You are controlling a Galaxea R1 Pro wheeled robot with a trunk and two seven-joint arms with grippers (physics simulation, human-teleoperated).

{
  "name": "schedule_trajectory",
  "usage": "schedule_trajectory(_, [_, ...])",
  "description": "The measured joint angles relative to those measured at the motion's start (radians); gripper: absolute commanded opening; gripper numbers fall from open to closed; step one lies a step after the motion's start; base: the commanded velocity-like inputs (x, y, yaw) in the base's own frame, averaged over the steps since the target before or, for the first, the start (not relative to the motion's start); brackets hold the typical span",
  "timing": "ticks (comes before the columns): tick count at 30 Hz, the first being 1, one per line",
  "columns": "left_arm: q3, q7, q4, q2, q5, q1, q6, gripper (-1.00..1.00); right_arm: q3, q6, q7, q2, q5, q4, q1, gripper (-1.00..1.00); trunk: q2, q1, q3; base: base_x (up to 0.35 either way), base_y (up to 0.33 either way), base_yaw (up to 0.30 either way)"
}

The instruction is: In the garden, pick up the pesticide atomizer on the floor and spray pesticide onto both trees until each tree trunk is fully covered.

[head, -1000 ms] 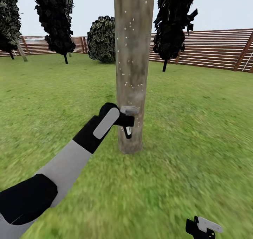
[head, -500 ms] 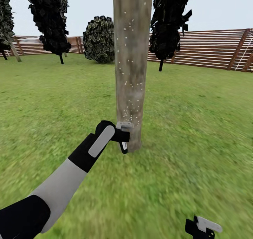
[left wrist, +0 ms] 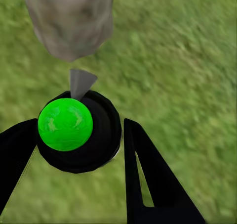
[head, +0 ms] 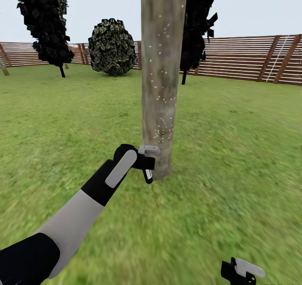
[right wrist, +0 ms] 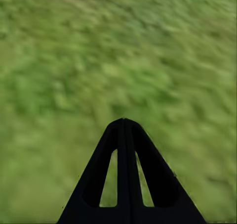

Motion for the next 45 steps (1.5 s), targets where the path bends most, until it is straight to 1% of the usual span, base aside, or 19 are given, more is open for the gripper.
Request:
schedule_trajectory(10, [0.000, 0.000, 0.001, 0.000, 0.000, 0.005, 0.000, -1.00, 0.000, 0.000, 0.000, -0.001, 0.000, 0.000, 0.000, -1.00, 0.000, 0.000, 0.000, 0.133, 0.329, -0.264])
schedule_trajectory(16, [0.000, 0.000, 0.001, 0.000, 0.001, 0.007, 0.000, -1.00, 0.000, 0.000, 0.000, -0.001, 0.000, 0.001, 0.000, -1.00, 0.000, 0.000, 0.000, -0.099, 0.329, -0.068])
schedule_trajectory(25, [0.000, 0.000, 0.001, 0.000, 0.002, 0.007, 0.000, -1.00, 0.000, 0.000, 0.001, -0.002, -0.001, 0.001, 0.000, -1.00, 0.000, 0.000, 0.000, -0.104, 0.328, -0.224])
schedule_trajectory(31, [-0.001, 0.001, 0.002, 0.000, 0.002, 0.007, 0.000, -1.00, -0.001, 0.000, 0.001, -0.003, -0.001, 0.001, 0.000, -1.00, 0.000, 0.000, 0.000, -0.008, 0.333, -0.244])
schedule_trajectory(36, [0.000, 0.002, 0.001, 0.000, 0.001, 0.018, 0.000, -1.00, 0.000, 0.000, 0.002, -0.002, 0.000, 0.001, 0.000, -1.00, 0.000, 0.000, 0.000, 0.011, 0.334, -0.084])
schedule_trajectory(45, [-0.001, 0.003, 0.001, 0.000, 0.001, 0.022, 0.000, -1.00, -0.002, 0.000, 0.001, -0.003, -0.001, 0.001, 0.000, -1.00, 0.000, 0.000, 0.000, 0.098, 0.333, -0.203])
